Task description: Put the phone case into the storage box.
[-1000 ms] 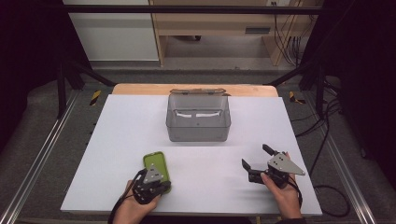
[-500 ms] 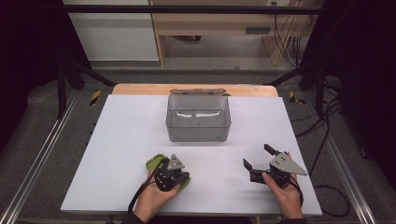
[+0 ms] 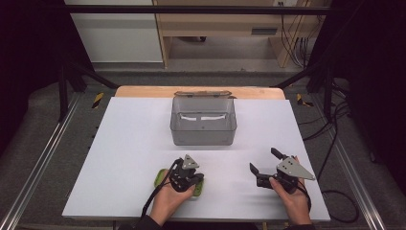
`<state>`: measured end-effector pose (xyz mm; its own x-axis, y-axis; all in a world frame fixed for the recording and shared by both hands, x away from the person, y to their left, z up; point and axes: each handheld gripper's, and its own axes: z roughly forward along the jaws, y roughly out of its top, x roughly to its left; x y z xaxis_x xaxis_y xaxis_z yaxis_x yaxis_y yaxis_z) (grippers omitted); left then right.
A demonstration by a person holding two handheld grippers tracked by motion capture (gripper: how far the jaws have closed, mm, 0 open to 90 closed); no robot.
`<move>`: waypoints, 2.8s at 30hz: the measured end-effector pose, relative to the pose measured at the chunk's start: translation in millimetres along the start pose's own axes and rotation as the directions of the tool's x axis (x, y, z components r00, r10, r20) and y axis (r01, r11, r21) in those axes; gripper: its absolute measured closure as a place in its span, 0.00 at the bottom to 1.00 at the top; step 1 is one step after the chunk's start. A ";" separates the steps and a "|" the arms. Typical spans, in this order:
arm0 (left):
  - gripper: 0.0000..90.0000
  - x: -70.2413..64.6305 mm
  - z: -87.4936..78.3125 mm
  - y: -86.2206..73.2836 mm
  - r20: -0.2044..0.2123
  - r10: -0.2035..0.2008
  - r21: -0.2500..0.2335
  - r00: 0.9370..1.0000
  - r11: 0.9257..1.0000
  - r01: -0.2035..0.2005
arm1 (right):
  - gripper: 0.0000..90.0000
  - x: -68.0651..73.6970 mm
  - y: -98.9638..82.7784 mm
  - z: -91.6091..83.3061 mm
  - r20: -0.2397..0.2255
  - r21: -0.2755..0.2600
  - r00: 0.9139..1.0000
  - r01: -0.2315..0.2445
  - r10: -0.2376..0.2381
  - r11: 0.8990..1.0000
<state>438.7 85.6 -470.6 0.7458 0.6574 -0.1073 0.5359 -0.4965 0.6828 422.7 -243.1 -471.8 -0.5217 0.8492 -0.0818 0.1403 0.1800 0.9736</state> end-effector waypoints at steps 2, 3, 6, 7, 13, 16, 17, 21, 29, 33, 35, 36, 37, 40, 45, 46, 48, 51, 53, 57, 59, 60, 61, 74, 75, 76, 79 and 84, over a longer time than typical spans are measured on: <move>1.00 -1.5 -0.4 -0.6 -0.003 0.002 0.002 1.000 1.000 -0.002 | 0.06 -0.1 0.1 -0.2 0.000 0.000 1.000 0.000 0.000 1.000; 1.00 -3.9 -0.8 -2.8 -0.002 0.010 0.003 1.000 1.000 -0.010 | 0.06 -0.3 0.1 -0.3 0.000 -0.001 1.000 0.000 0.000 1.000; 1.00 -5.1 -2.0 -4.2 0.007 0.011 0.003 1.000 1.000 -0.011 | 0.06 -0.5 0.0 -0.1 0.000 0.001 1.000 0.001 -0.001 1.000; 1.00 -5.6 -3.3 -4.3 0.010 0.015 0.000 1.000 1.000 -0.015 | 0.06 -0.4 0.1 -0.1 0.000 0.000 1.000 0.002 -0.002 1.000; 1.00 -3.7 -25.7 -0.4 -0.011 0.059 -0.050 0.998 0.997 -0.060 | 0.05 -0.7 0.1 -0.5 0.001 0.001 1.000 0.000 0.000 1.000; 1.00 0.6 -38.8 1.5 -0.038 0.090 -0.067 0.995 0.994 -0.092 | 0.05 -0.5 0.1 -0.5 0.000 -0.001 1.000 0.004 -0.004 1.000; 1.00 0.6 -38.8 1.5 -0.038 0.090 -0.067 0.995 0.994 -0.092 | 0.05 -0.4 0.1 -0.5 0.000 0.000 1.000 0.004 -0.004 1.000; 1.00 10.1 -50.9 1.8 -0.063 0.098 -0.086 0.993 0.991 -0.104 | 0.05 -0.4 0.0 -0.4 0.001 0.000 1.000 0.004 -0.004 1.000; 1.00 28.7 -58.3 -2.9 -0.083 0.115 -0.079 0.990 0.989 -0.122 | 0.05 -0.2 -0.1 -0.4 0.001 0.002 1.000 0.005 -0.005 1.000; 1.00 35.7 -62.1 -3.9 -0.087 0.119 -0.081 0.989 0.989 -0.126 | 0.05 0.0 -0.1 -0.2 0.001 0.002 1.000 0.007 -0.007 1.000; 1.00 39.7 -64.3 -4.2 -0.096 0.134 -0.078 0.986 0.987 -0.142 | 0.05 -0.2 -0.1 -0.4 0.001 0.003 1.000 0.007 -0.007 1.000; 1.00 39.7 -64.3 -4.2 -0.096 0.134 -0.078 0.986 0.987 -0.142 | 0.05 -0.2 -0.1 -0.4 0.002 0.003 1.000 0.007 -0.007 1.000; 1.00 41.3 -66.1 -4.3 -0.104 0.153 -0.074 0.983 0.984 -0.161 | 0.05 -0.2 0.0 -0.5 0.002 0.002 1.000 0.007 -0.007 1.000; 0.99 43.4 -68.4 -4.9 -0.121 0.182 -0.076 0.976 0.978 -0.192 | 0.05 -0.1 -0.1 -0.5 0.002 0.003 1.000 0.007 -0.007 1.000; 0.83 49.5 -68.8 -8.1 -0.146 0.219 -0.078 0.965 0.970 -0.232 | 0.05 -0.1 -0.1 -0.5 0.001 0.002 1.000 0.007 -0.007 1.000; 0.79 50.5 -68.8 -8.7 -0.155 0.233 -0.079 0.960 0.966 -0.248 | 0.05 -0.1 -0.1 -0.6 0.002 0.003 1.000 0.007 -0.007 1.000; 0.68 52.0 -68.6 -9.8 -0.166 0.255 -0.078 0.953 0.960 -0.270 | 0.05 -0.1 -0.1 -0.4 0.002 0.003 1.000 0.007 -0.007 1.000; 0.49 56.4 -67.1 -11.3 -0.156 0.265 -0.082 0.952 0.957 -0.280 | 0.05 0.1 -0.2 -0.1 0.001 0.003 1.000 0.006 -0.006 1.000; 0.36 60.1 -65.0 -12.7 -0.140 0.283 -0.073 0.949 0.953 -0.294 | 0.05 0.2 -0.3 -0.1 0.001 0.004 1.000 0.006 -0.006 1.000; 0.17 67.0 -61.9 -15.3 -0.112 0.301 -0.082 0.947 0.947 -0.310 | 0.05 0.3 -0.3 -0.2 0.002 0.005 1.000 0.006 -0.006 1.000; 0.13 69.7 -59.9 -16.5 -0.099 0.297 -0.077 0.950 0.949 -0.305 | 0.05 0.4 -0.3 -0.2 0.002 0.008 1.000 0.004 -0.004 1.000; 0.11 71.0 -59.0 -17.2 -0.087 0.300 -0.070 0.950 0.949 -0.307 | 0.05 0.4 -0.3 -0.1 0.002 0.008 1.000 0.004 -0.004 1.000; 0.09 72.4 -58.0 -18.0 -0.079 0.303 -0.066 0.950 0.949 -0.308 | 0.05 0.5 -0.4 0.0 0.002 0.008 1.000 0.005 -0.005 1.000; 0.14 92.5 -45.4 -25.8 0.015 0.250 0.019 0.968 0.968 -0.251 | 0.05 0.6 -0.4 0.1 0.001 0.010 1.000 0.004 -0.004 1.000; 0.15 93.7 -45.3 -25.7 0.014 0.242 0.022 0.970 0.970 -0.243 | 0.05 0.7 -0.4 0.2 0.001 0.010 1.000 0.006 -0.006 1.000; 0.17 94.3 -45.2 -25.7 0.018 0.236 0.023 0.972 0.971 -0.237 | 0.05 0.8 -0.4 0.1 0.001 0.011 1.000 0.005 -0.005 1.000; 0.30 95.2 -44.8 -25.6 0.044 0.241 0.030 0.969 0.970 -0.243 | 0.05 0.6 -0.4 0.0 0.001 0.011 1.000 0.004 -0.004 1.000; 0.51 98.2 -41.9 -24.9 0.064 0.246 0.051 0.967 0.967 -0.250 | 0.05 0.5 -0.5 0.1 0.001 0.011 1.000 0.005 -0.005 1.000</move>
<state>482.0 186.3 -467.9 0.8785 0.4774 0.0183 0.3522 -0.6730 0.6504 422.4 -242.7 -472.3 -0.5212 0.8490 -0.0873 0.1468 0.1900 0.9707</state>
